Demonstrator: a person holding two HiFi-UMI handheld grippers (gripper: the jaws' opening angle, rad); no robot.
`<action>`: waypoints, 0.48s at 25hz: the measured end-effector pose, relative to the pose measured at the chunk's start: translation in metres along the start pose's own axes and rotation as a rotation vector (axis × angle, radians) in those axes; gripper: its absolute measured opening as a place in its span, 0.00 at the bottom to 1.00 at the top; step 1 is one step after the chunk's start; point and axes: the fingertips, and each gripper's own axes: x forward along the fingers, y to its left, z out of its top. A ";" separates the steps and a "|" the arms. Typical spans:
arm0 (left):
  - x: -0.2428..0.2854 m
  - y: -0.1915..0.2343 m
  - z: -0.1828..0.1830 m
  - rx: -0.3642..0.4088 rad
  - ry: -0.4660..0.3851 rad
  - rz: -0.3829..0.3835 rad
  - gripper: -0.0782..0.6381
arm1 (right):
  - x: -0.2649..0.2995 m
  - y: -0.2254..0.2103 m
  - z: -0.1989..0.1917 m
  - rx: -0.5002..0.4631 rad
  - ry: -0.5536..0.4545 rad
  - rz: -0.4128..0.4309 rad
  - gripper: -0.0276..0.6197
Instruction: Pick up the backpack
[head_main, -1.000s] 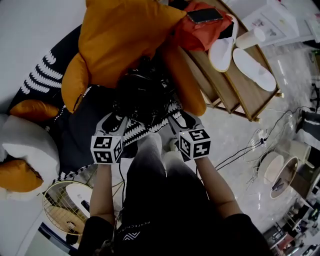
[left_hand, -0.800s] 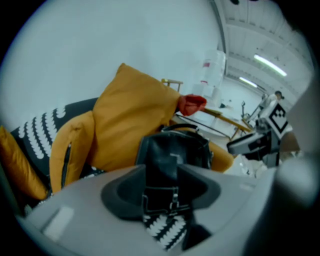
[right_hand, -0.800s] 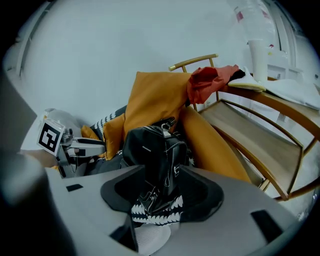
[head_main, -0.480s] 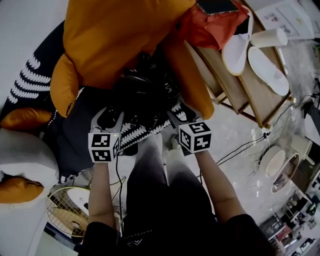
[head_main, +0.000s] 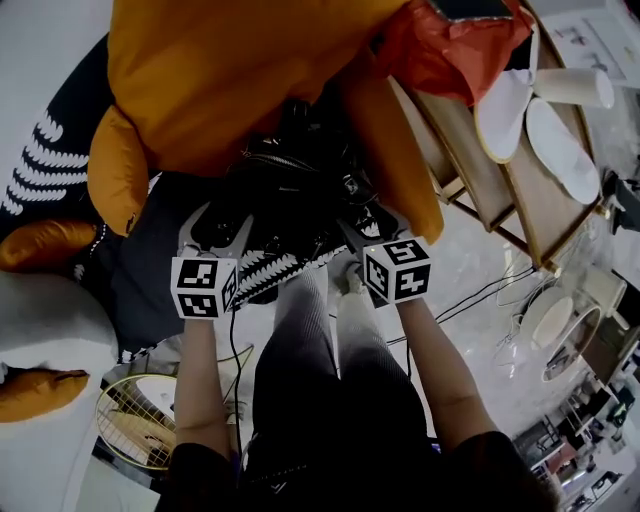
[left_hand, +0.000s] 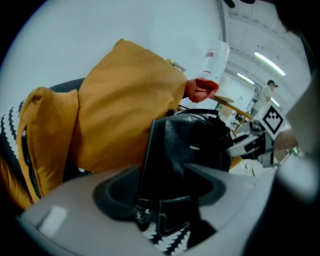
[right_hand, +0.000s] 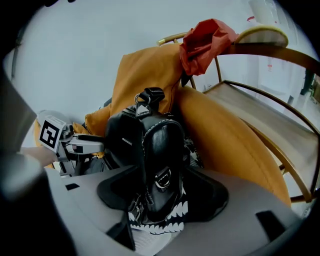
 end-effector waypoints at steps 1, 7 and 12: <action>0.004 0.000 0.000 -0.003 0.001 -0.007 0.52 | 0.003 0.000 0.000 0.002 0.003 0.001 0.42; 0.020 0.003 0.001 0.001 0.012 -0.013 0.53 | 0.015 -0.003 -0.002 0.008 0.010 -0.027 0.42; 0.030 0.007 -0.002 -0.031 0.023 -0.019 0.52 | 0.020 -0.012 -0.007 0.024 0.020 -0.065 0.42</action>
